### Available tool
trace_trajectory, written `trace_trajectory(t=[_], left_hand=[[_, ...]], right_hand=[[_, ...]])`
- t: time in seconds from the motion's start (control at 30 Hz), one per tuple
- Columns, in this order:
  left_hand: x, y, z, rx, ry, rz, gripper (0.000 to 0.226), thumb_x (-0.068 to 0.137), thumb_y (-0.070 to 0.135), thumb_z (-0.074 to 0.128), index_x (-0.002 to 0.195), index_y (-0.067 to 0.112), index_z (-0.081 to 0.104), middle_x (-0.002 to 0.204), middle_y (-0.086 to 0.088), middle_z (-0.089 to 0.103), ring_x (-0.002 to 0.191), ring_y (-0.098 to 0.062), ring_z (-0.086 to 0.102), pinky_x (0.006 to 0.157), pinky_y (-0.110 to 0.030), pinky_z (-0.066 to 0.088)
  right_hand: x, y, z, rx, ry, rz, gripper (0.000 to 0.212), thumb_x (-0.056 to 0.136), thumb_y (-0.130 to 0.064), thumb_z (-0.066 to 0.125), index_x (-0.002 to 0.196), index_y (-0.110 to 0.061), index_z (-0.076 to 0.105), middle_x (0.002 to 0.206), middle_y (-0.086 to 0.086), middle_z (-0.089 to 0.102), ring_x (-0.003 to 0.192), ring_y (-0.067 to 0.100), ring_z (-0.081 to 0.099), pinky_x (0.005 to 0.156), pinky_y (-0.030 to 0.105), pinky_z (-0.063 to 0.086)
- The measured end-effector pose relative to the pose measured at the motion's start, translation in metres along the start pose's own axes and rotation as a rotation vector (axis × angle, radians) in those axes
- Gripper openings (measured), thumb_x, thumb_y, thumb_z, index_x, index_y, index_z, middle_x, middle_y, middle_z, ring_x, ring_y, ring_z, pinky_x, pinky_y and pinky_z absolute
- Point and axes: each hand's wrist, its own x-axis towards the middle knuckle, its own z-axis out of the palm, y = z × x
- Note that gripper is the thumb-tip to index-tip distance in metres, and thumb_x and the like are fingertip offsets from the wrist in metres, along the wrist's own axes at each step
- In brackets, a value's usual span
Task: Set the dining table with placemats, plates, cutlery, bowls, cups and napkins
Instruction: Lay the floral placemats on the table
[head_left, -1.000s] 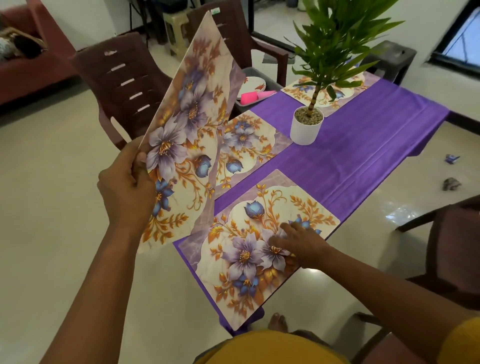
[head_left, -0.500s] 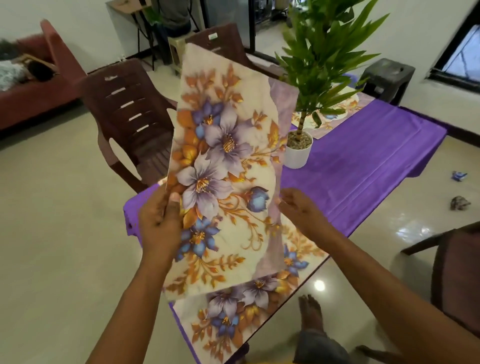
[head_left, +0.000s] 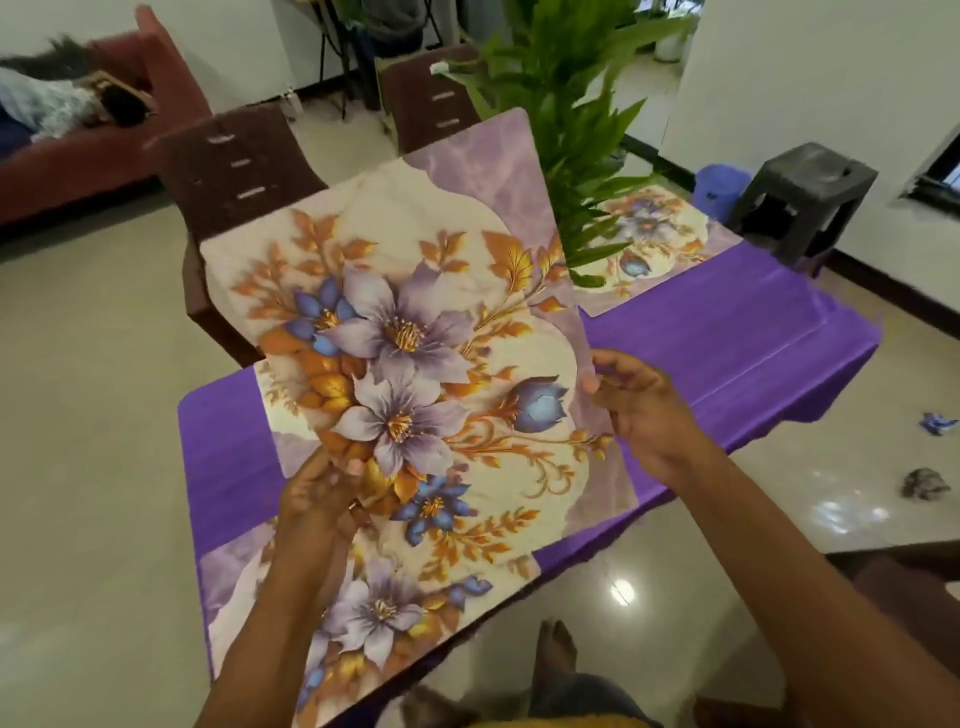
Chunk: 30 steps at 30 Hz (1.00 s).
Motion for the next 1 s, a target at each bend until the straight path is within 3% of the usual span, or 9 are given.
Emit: trace_trajectory(t=[0.07, 0.23, 0.3, 0.37, 0.47, 0.57, 0.67, 0.8, 1.0], left_hand=[[0.001, 0.003, 0.007, -0.041, -0.006, -0.032, 0.046, 0.093, 0.022, 0.066, 0.132, -0.001, 0.063, 0.109, -0.013, 0.072, 0.09, -0.024, 0.073, 0.075, -0.036, 0.062], [0.01, 0.042, -0.004, -0.507, -0.012, -0.112, 0.074, 0.098, 0.077, 0.042, 0.129, 0.015, 0.066, 0.122, -0.008, 0.072, 0.117, -0.032, 0.067, 0.104, -0.049, 0.049], [0.018, 0.061, -0.012, -0.606, -0.15, -0.193, 0.089, 0.102, 0.074, 0.037, 0.157, 0.004, 0.037, 0.161, -0.023, 0.04, 0.153, -0.044, 0.029, 0.125, -0.065, 0.015], [0.019, 0.082, -0.007, -0.465, -0.257, -0.215, 0.089, 0.106, 0.065, 0.039, 0.162, 0.0, 0.013, 0.166, -0.032, 0.019, 0.153, -0.048, 0.003, 0.121, -0.068, -0.004], [0.04, 0.081, 0.012, 0.078, -0.373, -0.101, 0.082, 0.078, 0.043, 0.08, 0.147, 0.008, 0.052, 0.13, -0.025, 0.068, 0.115, -0.037, 0.07, 0.088, -0.047, 0.061], [0.035, 0.064, 0.043, 0.362, -0.471, -0.003, 0.06, 0.077, 0.038, 0.091, 0.127, 0.014, 0.069, 0.115, -0.013, 0.078, 0.103, -0.029, 0.076, 0.078, -0.031, 0.064], [0.028, 0.031, 0.066, 0.391, -0.405, -0.005, 0.03, 0.093, 0.005, 0.066, 0.122, 0.009, 0.069, 0.111, -0.01, 0.079, 0.097, -0.028, 0.077, 0.073, -0.03, 0.064], [0.024, -0.01, 0.091, 0.261, -0.302, -0.117, 0.037, 0.084, 0.023, 0.08, 0.117, 0.009, 0.072, 0.108, -0.009, 0.08, 0.086, -0.018, 0.078, 0.067, -0.027, 0.063], [0.033, -0.068, 0.128, 0.249, -0.175, -0.25, 0.025, 0.098, -0.004, 0.061, 0.115, 0.009, 0.073, 0.108, -0.015, 0.079, 0.092, -0.031, 0.077, 0.08, -0.043, 0.064]], right_hand=[[0.004, -0.013, -0.016, -0.055, 0.045, -0.046, 0.034, 0.093, 0.01, 0.061, 0.11, -0.016, 0.075, 0.104, 0.0, 0.079, 0.095, 0.014, 0.074, 0.08, 0.027, 0.061], [-0.001, -0.054, -0.04, -0.235, 0.066, -0.125, 0.028, 0.091, 0.009, 0.065, 0.118, 0.002, 0.071, 0.089, -0.002, 0.08, 0.077, 0.008, 0.073, 0.067, 0.022, 0.056], [-0.008, -0.073, -0.045, -0.322, 0.047, -0.15, 0.025, 0.092, 0.01, 0.064, 0.108, -0.007, 0.074, 0.081, -0.007, 0.078, 0.068, 0.002, 0.07, 0.059, 0.017, 0.053], [-0.013, -0.089, -0.05, -0.415, 0.035, -0.16, 0.028, 0.092, 0.007, 0.066, 0.101, -0.017, 0.076, 0.084, -0.008, 0.079, 0.078, 0.004, 0.071, 0.066, 0.022, 0.057], [-0.024, -0.112, -0.053, -0.673, 0.032, -0.199, 0.029, 0.095, 0.003, 0.065, 0.104, -0.022, 0.078, 0.09, -0.013, 0.077, 0.084, 0.006, 0.071, 0.071, 0.024, 0.06], [-0.025, -0.119, -0.059, -0.884, 0.031, -0.233, 0.031, 0.096, -0.002, 0.066, 0.112, -0.026, 0.077, 0.101, -0.01, 0.076, 0.094, 0.011, 0.07, 0.079, 0.033, 0.062], [-0.02, -0.114, -0.071, -1.059, 0.072, -0.23, 0.029, 0.097, -0.011, 0.067, 0.118, -0.028, 0.077, 0.117, -0.004, 0.074, 0.106, 0.017, 0.068, 0.088, 0.042, 0.06], [-0.014, -0.104, -0.091, -1.23, 0.137, -0.383, 0.036, 0.093, -0.015, 0.072, 0.126, -0.029, 0.072, 0.129, -0.004, 0.071, 0.12, 0.019, 0.065, 0.102, 0.048, 0.052], [0.001, -0.079, -0.137, -1.329, 0.017, -0.427, 0.061, 0.083, -0.013, 0.076, 0.141, -0.027, 0.061, 0.144, 0.001, 0.061, 0.135, 0.022, 0.052, 0.111, 0.04, 0.038]])
